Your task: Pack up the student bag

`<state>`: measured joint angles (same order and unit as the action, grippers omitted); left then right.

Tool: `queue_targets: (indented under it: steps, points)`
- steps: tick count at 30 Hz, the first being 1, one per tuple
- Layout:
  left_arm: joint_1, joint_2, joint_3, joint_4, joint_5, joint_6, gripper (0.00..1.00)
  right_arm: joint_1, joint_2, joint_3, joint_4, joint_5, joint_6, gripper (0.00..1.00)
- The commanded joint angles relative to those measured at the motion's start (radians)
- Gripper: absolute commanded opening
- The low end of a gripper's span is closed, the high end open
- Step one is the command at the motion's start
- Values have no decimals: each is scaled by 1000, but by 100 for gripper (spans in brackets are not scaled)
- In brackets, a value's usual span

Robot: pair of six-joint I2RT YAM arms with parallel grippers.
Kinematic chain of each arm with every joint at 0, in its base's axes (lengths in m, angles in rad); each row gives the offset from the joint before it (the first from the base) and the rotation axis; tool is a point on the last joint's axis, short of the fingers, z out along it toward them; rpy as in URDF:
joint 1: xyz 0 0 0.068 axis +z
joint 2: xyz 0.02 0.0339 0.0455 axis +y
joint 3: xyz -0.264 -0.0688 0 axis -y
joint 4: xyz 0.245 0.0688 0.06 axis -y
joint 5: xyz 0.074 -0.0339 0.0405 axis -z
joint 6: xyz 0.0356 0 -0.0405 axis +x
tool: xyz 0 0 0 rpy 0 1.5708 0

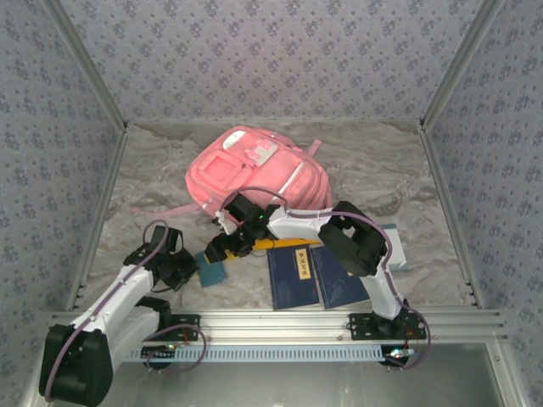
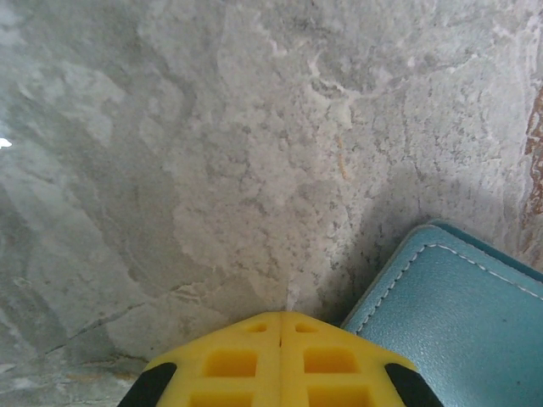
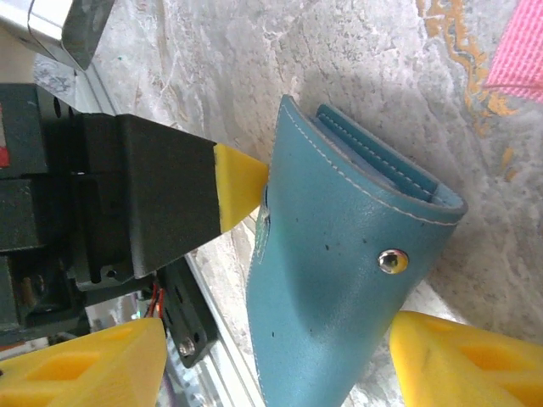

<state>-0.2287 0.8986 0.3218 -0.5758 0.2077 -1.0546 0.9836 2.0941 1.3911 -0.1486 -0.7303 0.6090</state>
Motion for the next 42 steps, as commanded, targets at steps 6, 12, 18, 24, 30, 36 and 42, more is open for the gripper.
queue_targets:
  steps: [6, 12, 18, 24, 30, 36, 42]
  points:
    - [-9, 43, -88, 177, 76, 11, 0, 9, 79, 61, 80, -126, 77, 71]
    - [-9, 39, -85, 172, 75, 15, 0, 13, 104, 115, -85, 8, -11, 69]
    - [-9, 35, -81, 166, 72, 19, 0, 20, 112, 116, -124, 29, -27, 46]
    - [-8, -65, -20, 24, 8, 33, 0, -2, 64, 68, -133, 75, -42, 28]
    - [-8, -175, 78, -117, -37, 67, 40, -27, -51, -17, -79, 113, -23, 11]
    - [-9, -184, 210, -175, -22, 182, 74, -74, -227, -105, -62, 153, -25, 7]
    - [-13, -187, 321, -55, 188, 294, 82, -163, -410, -216, -6, 129, 0, 5]
